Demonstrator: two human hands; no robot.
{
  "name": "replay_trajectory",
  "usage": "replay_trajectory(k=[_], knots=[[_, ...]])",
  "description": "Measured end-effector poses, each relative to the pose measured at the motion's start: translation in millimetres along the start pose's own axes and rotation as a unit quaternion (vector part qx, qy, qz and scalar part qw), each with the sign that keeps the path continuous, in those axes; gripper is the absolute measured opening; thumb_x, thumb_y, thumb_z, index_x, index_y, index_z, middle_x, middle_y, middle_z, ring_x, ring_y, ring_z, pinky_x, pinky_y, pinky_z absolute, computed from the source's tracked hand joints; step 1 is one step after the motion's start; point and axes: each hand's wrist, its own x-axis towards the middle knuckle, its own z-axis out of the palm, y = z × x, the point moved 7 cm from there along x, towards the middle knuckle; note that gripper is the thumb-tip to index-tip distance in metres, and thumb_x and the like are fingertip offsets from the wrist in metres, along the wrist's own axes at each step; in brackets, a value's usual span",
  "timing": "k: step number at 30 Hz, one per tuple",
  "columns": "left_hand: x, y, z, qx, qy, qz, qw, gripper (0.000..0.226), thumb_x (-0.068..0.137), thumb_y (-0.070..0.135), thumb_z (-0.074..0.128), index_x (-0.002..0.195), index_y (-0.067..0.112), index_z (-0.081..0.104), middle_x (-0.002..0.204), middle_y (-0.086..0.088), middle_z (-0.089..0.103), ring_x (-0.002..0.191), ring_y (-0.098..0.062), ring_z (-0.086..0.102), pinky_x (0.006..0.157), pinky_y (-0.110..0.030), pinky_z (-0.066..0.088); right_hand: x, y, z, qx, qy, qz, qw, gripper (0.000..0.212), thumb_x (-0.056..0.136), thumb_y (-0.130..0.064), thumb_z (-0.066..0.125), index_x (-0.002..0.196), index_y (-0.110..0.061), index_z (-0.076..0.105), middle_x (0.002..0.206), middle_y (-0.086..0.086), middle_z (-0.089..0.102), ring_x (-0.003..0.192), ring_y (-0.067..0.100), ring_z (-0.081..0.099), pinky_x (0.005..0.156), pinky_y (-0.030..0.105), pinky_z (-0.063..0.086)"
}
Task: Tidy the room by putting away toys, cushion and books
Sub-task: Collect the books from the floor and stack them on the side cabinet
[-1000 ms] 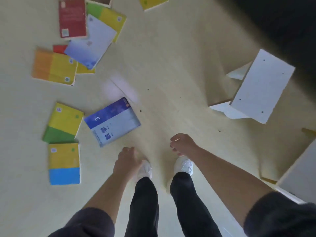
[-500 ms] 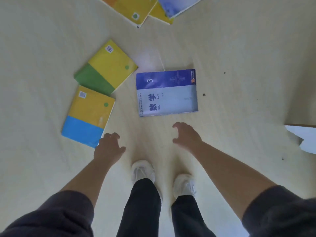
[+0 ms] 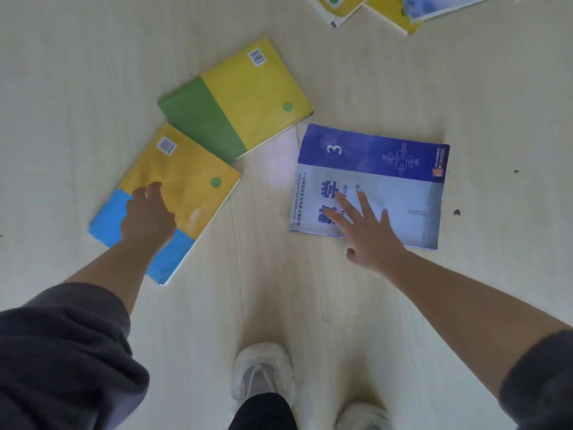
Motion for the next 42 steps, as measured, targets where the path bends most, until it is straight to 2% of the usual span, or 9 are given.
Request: replay_trajectory(k=[8, 17, 25, 28, 30, 33, 35, 40, 42], knots=[[63.6, -35.3, -13.3, -0.006, -0.018, -0.025, 1.000, 0.115, 0.057, 0.041, 0.089, 0.144, 0.011, 0.021, 0.135, -0.025, 0.035, 0.126, -0.043, 0.038, 0.100, -0.055, 0.039, 22.8, -8.6, 1.4, -0.109, 0.039, 0.004, 0.993, 0.099, 0.085, -0.019, 0.068, 0.155, -0.024, -0.003, 0.161, 0.017, -0.009, 0.143, 0.053, 0.003, 0.099, 0.066, 0.035], [21.6, -8.6, -6.5, -0.178, -0.083, 0.047, 0.979, 0.023, 0.088, 0.017, 0.065, 0.104, 0.013, 0.049, 0.096, -0.012, 0.060, 0.085, -0.029, 0.053, 0.066, -0.036, 0.038, 29.7, -4.7, -6.8, -0.059, 0.010, 0.012, 0.998, 0.086, 0.096, -0.015, 0.049, 0.152, -0.030, -0.015, 0.159, 0.008, -0.024, 0.144, 0.048, -0.007, 0.103, 0.061, 0.036], [-27.3, 66.9, -41.1, -0.493, -0.188, 0.095, 0.844, 0.029, 0.093, 0.002, 0.054, 0.101, 0.030, 0.056, 0.098, -0.002, 0.063, 0.079, -0.017, 0.065, 0.068, -0.035, 0.051, 58.4, 3.2, -41.2, 0.167, -0.033, 0.141, 0.975, 0.071, 0.095, -0.033, 0.046, 0.153, -0.032, 0.006, 0.161, 0.005, -0.014, 0.142, 0.053, -0.004, 0.093, 0.045, 0.043], [-39.0, 97.4, -41.1, -0.613, -0.249, 0.090, 0.744, 0.037, 0.084, 0.006, 0.066, 0.114, 0.024, 0.054, 0.103, -0.003, 0.066, 0.077, -0.015, 0.071, 0.061, -0.032, 0.058, 57.6, 12.5, -69.8, 0.283, 0.011, 0.168, 0.944, 0.030, 0.098, -0.039, 0.035, 0.119, -0.021, 0.046, 0.135, 0.012, 0.038, 0.127, 0.037, 0.033, 0.097, 0.043, 0.035], [-42.8, 121.2, -37.3, -0.658, -0.263, 0.104, 0.698, 0.058, 0.072, 0.011, 0.076, 0.123, 0.022, 0.051, 0.106, -0.003, 0.069, 0.084, -0.018, 0.071, 0.065, -0.031, 0.058, 46.0, 17.1, -84.5, 0.477, 0.031, 0.154, 0.865, 0.025, 0.102, -0.029, 0.034, 0.105, -0.011, 0.051, 0.099, 0.017, 0.056, 0.100, 0.031, 0.050, 0.089, 0.041, 0.042], [-52.8, 163.4, -27.7, -0.703, -0.251, 0.088, 0.660, 0.045, 0.087, 0.004, 0.060, 0.127, 0.019, 0.046, 0.104, -0.003, 0.068, 0.080, -0.016, 0.071, 0.065, -0.029, 0.057, 22.9, 8.9, -98.4, 0.841, -0.049, 0.064, 0.535, 0.039, 0.099, -0.053, 0.037, 0.090, -0.023, 0.060, 0.082, 0.003, 0.066, 0.076, 0.026, 0.065, 0.070, 0.037, 0.054], [-59.1, 195.5, -26.3, -0.705, -0.235, 0.079, 0.664, 0.036, 0.093, 0.002, 0.052, 0.124, 0.019, 0.045, 0.105, -0.004, 0.066, 0.080, -0.017, 0.069, 0.066, -0.031, 0.058, 16.4, 30.2, -97.8, 0.886, -0.020, 0.074, 0.457, 0.035, 0.086, -0.058, 0.055, 0.073, -0.026, 0.048, 0.069, -0.004, 0.053, 0.065, 0.021, 0.056, 0.060, 0.032, 0.051], [-57.7, 238.6, -20.1, -0.584, -0.151, 0.084, 0.793, 0.028, 0.091, 0.009, 0.054, 0.114, 0.022, 0.045, 0.115, -0.002, 0.062, 0.103, -0.022, 0.062, 0.091, -0.044, 0.052, 16.8, 99.0, -92.3, 0.868, -0.032, 0.073, 0.490, 0.066, 0.083, -0.068, 0.047, 0.122, -0.017, 0.062, 0.118, 0.003, 0.064, 0.109, 0.025, 0.062, 0.094, 0.038, 0.047], [-66.4, 251.3, 2.3, -0.528, -0.191, 0.069, 0.824, 0.035, 0.083, 0.015, 0.055, 0.117, 0.021, 0.047, 0.116, -0.003, 0.062, 0.102, -0.024, 0.063, 0.088, -0.047, 0.054, 19.0, 121.8, -90.1, 0.790, -0.021, 0.089, 0.607, 0.038, 0.091, -0.033, 0.062, 0.121, -0.010, 0.063, 0.117, 0.007, 0.069, 0.111, 0.028, 0.064, 0.099, 0.041, 0.049]])
